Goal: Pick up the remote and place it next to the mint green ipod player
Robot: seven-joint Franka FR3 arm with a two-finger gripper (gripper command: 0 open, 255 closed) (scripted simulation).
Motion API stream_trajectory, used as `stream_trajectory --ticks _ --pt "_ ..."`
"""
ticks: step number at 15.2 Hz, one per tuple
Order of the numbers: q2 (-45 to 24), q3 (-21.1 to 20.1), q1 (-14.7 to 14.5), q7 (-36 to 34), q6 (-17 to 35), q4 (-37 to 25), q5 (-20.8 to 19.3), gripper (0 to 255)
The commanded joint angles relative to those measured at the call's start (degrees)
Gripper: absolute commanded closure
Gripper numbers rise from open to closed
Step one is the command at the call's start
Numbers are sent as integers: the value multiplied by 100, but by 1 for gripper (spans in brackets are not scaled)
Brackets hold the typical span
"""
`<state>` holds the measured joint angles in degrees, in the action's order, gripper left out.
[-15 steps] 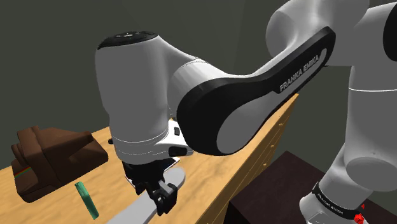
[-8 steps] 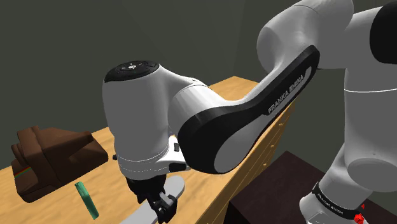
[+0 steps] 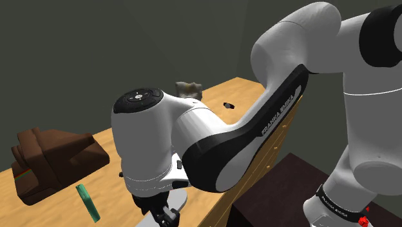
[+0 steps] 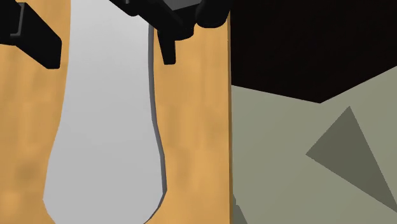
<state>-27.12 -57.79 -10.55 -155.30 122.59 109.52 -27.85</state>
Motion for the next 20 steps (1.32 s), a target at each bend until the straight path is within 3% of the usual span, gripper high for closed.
stream_trajectory --ticks 1,6,7,12,16,20 --pt "-16 16 -13 -16 29 14 -21 255" --pt "-16 16 -13 -16 29 14 -22 255" --pt "-15 16 -13 -16 29 14 -21 0" --pt "-15 15 -13 -16 29 14 -21 0" --pt "379 -338 256 255 -491 -256 417 0" --pt "379 -337 255 255 -490 -256 417 0"
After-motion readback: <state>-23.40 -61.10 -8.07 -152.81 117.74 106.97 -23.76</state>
